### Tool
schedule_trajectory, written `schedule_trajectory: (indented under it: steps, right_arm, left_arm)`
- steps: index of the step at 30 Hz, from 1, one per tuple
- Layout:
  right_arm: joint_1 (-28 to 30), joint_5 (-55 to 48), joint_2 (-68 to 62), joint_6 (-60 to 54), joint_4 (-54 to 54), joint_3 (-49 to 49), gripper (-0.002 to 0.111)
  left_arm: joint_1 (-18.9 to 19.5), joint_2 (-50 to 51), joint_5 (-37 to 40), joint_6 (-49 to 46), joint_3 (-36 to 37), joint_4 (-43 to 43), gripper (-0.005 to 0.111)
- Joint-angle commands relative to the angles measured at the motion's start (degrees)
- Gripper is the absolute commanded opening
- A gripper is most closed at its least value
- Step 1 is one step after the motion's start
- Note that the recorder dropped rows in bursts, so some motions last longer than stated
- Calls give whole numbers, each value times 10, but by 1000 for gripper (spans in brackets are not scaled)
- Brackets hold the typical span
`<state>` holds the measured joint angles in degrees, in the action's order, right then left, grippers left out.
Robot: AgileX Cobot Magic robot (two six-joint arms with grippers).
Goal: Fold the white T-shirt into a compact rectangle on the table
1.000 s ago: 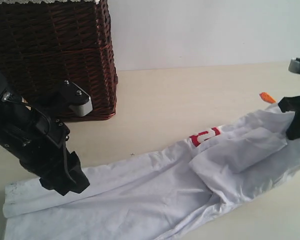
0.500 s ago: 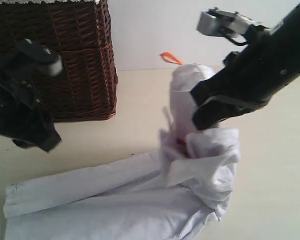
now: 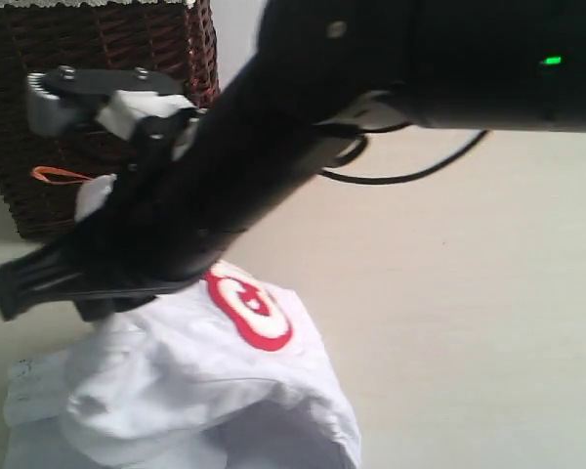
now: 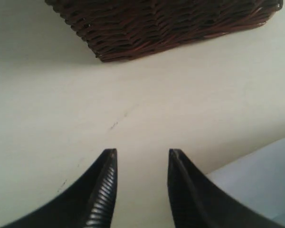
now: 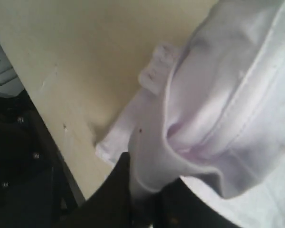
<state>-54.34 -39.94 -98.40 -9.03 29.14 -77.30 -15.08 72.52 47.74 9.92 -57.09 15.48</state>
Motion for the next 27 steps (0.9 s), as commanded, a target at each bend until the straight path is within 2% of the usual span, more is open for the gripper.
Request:
schedule_trajectory:
  steps: [1,4,7,10,12,15,18,20,25,27]
  right_arm:
    - [-29,62,-38,-11,-22,-108,0]
    - [-36,36,-42,33,-77,-146,0]
    - [-43,-4,-53,41,-90,-137,0]
    - [-43,-28,-90,28,-78,-123,3]
    - [-43,-59,-124,-7,-48,-121,14]
    - [-54,-124,-163,-88,2,-121,42]
    - [-66,-164,-174,-113,4,-121,64]
    - [-70,-186,-166,-124,2,-122,67]
    - [-72,-194,-118,-134,-6,-122,66]
    - [-72,-190,-92,-132,-37,-122,65]
  left_arm:
    - [1,-6,-10,23,-4,50,36]
    - [1,-9,-16,85,-4,128,36]
    - [1,-13,-22,151,-4,199,36]
    - [1,-13,-37,158,-4,192,36]
    - [1,-15,-39,156,-4,182,36]
    - [1,-21,-36,143,-4,174,36]
    - [1,-24,-36,143,-4,174,36]
    - [1,-25,-36,143,-4,171,36]
    - [1,-25,-35,138,-4,156,36]
    - [1,-25,-32,106,-4,121,36]
